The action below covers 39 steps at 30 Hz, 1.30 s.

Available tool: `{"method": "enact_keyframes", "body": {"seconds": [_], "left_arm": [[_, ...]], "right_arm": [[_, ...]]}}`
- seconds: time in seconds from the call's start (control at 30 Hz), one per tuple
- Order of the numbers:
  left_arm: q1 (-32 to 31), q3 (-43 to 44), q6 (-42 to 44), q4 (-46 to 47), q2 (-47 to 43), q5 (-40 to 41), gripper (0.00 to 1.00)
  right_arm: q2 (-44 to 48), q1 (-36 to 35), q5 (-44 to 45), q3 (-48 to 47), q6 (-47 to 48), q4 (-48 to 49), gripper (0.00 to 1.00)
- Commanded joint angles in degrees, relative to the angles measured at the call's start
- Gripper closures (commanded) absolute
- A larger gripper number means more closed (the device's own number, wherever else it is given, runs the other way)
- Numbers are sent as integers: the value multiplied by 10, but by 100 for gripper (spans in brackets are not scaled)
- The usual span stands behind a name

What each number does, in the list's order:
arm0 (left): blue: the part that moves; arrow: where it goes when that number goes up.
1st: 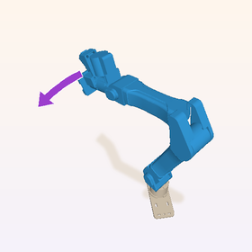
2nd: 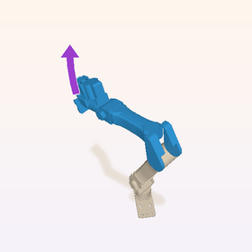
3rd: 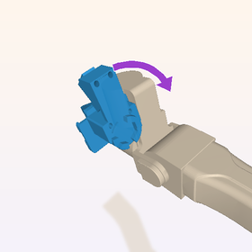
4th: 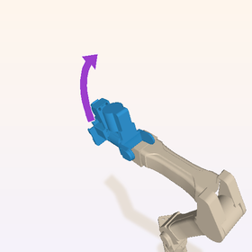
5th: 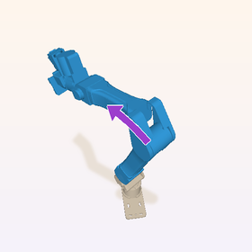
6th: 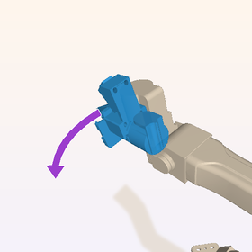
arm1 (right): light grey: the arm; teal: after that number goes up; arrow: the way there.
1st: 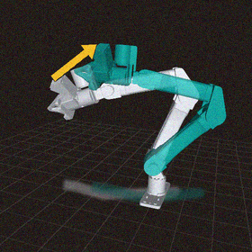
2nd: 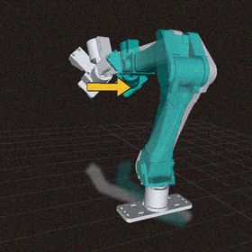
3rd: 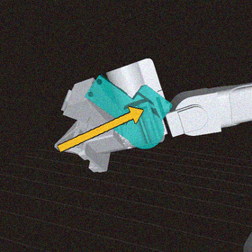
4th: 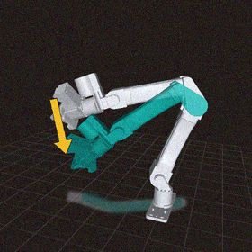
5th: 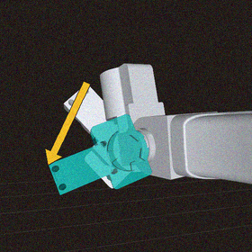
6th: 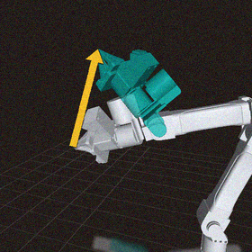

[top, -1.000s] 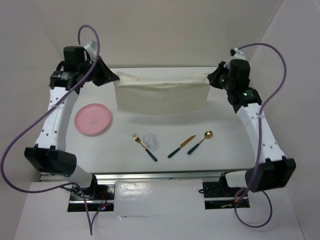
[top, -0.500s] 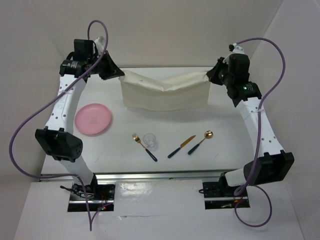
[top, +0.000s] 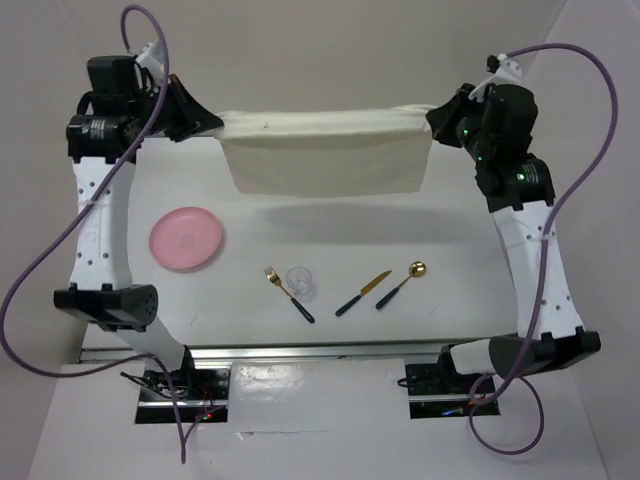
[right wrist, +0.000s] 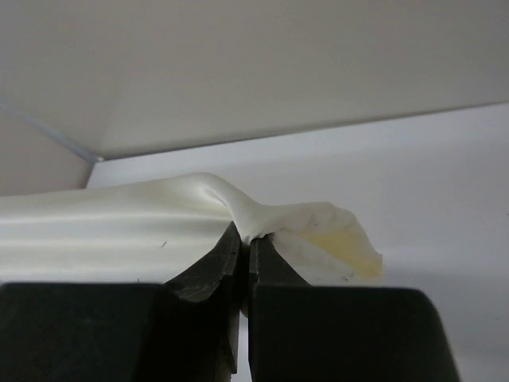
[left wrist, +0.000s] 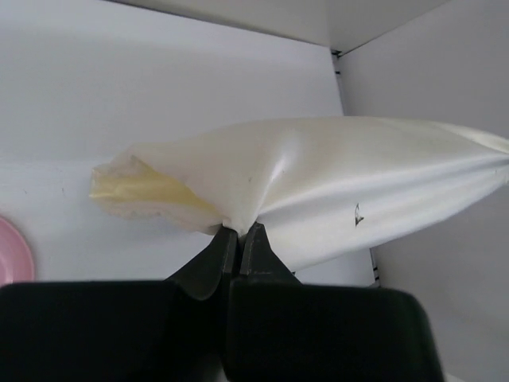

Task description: Set the dinner table for one person

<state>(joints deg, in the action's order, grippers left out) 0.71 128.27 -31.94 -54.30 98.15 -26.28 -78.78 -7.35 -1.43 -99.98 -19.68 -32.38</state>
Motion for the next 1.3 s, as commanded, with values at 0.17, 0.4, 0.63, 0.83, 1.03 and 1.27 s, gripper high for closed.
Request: {"method": "enact_keyframes", "body": {"seconds": [0.17, 0.4, 0.63, 0.83, 1.03, 1.27], "left_arm": [[35, -25, 3, 20, -59, -21, 100], [35, 24, -3, 41, 43, -45, 100], [35, 111, -26, 82, 175, -115, 100], [40, 155, -66, 144, 226, -168, 100], [40, 26, -46, 170, 201, -178, 100], [26, -328, 2, 218, 58, -115, 100]], "right_arm": [[30, 5, 31, -32, 17, 14, 100], [-72, 10, 25, -55, 23, 73, 100], [-207, 16, 14, -137, 23, 119, 100], [-253, 41, -2, -202, 23, 129, 100], [-184, 46, -18, -17, 18, 159, 100], [-67, 46, -68, 301, -49, 194, 100]]}}
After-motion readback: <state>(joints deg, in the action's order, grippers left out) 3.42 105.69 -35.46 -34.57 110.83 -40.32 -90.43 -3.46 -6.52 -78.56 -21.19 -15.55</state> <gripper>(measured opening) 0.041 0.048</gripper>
